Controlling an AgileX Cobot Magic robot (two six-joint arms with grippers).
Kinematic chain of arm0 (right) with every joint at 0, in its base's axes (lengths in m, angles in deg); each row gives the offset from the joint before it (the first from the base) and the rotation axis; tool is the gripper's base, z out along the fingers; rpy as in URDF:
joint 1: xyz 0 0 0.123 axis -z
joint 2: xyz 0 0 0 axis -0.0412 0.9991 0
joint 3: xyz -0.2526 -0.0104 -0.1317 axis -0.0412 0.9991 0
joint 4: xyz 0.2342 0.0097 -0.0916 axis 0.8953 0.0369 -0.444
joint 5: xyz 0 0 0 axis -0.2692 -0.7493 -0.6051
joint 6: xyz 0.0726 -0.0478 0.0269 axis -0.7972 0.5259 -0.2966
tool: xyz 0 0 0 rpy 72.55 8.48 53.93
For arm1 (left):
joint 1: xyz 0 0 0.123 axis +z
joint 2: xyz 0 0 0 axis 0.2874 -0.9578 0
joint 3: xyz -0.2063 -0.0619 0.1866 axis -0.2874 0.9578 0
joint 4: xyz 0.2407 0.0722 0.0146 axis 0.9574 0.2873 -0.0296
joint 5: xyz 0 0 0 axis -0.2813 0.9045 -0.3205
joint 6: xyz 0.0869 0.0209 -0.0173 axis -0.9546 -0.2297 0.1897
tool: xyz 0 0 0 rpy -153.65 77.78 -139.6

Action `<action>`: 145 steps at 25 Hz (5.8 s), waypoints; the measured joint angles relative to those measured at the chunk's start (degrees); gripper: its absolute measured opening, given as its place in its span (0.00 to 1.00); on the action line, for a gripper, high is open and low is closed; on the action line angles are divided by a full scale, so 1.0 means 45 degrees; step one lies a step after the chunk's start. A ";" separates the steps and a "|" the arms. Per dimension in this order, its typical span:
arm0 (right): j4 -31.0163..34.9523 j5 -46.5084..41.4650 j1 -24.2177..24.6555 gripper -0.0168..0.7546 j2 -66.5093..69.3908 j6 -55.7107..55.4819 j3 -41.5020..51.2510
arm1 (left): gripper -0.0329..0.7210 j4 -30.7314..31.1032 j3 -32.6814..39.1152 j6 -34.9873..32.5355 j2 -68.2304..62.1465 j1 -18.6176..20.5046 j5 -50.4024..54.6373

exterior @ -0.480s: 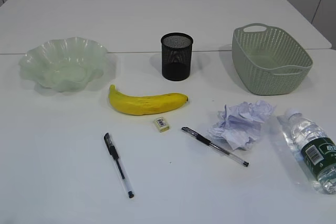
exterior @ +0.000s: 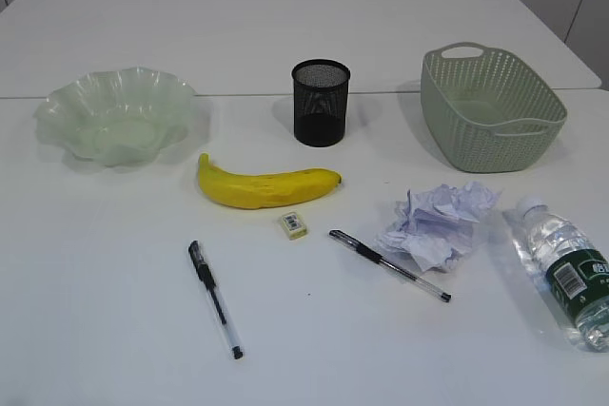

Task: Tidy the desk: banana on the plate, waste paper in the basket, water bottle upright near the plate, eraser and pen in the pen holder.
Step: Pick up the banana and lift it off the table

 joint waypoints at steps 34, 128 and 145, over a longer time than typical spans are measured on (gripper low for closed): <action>0.0468 0.0022 0.0000 0.72 0.0000 0.0022 0.0000 | 0.81 0.0000 0.0000 0.0000 0.0000 0.0000 0.0000; 0.3066 0.0272 0.0000 0.72 1.3858 0.0950 -0.7206 | 0.76 0.1666 -1.1261 -0.4316 -2.1523 -0.3531 -0.4951; 0.3329 -0.0417 0.0000 0.72 1.3858 0.0970 -0.7206 | 0.72 -0.0167 -1.3640 -0.8645 -2.5053 -0.4869 -0.3706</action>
